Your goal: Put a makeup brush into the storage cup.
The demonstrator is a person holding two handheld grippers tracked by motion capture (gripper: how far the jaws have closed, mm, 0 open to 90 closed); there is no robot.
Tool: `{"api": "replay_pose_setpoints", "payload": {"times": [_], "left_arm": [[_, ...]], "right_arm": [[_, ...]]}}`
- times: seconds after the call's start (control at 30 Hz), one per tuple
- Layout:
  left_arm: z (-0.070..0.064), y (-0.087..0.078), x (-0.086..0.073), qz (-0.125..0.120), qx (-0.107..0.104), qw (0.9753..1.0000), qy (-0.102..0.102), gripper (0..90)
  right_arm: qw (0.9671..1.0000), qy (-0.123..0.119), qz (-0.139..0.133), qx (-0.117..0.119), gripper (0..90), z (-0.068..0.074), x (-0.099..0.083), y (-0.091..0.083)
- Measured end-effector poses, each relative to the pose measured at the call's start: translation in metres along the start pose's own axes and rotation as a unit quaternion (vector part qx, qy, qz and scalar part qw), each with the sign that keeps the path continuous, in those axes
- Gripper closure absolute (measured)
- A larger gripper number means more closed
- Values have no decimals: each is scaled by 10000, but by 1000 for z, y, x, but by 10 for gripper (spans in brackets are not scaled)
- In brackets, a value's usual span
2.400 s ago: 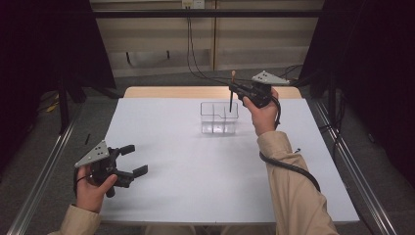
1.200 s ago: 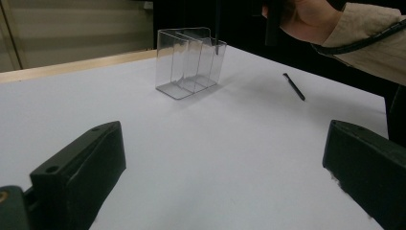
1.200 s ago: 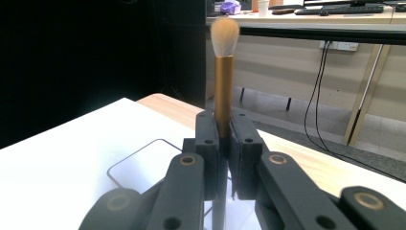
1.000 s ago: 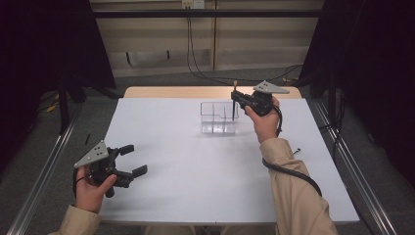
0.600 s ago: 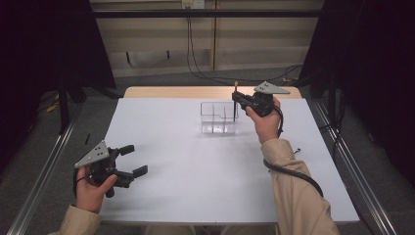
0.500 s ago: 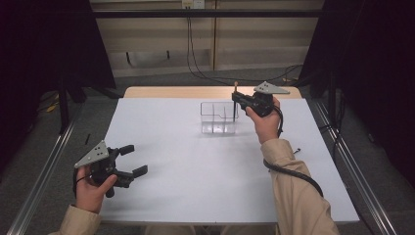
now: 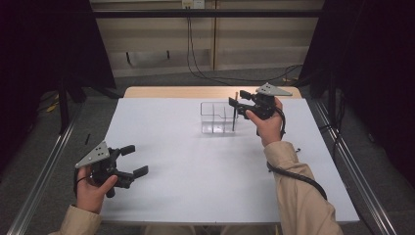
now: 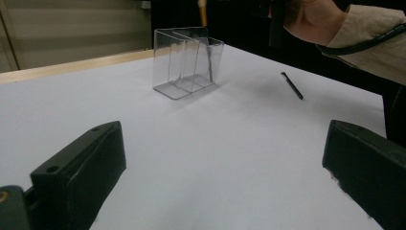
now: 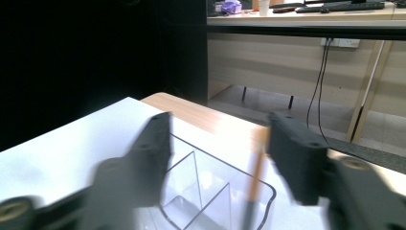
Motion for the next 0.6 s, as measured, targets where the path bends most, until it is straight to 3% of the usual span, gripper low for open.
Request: {"api": "replay_pose_setpoints", "payload": {"times": [0.2,0.6], "left_arm": [[-1,1,2,-14,-15,10000,2,9],[-1,2,2,-35,9,10000,-8,9]], "right_arm": [[9999,83,-31,93,185,6,2,-9],[9998,36,-98,174,125,8,0,-27]]}}
Point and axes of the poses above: each handheld gripper's, and its own axes: y roughly forward along the jaws, x roughly out of its top, z roughly to its left, the point moved 10 cm from there along y, roughly forward along the jaws, and after that the axes turned 15 degrees about y, right-handed, at the moved point
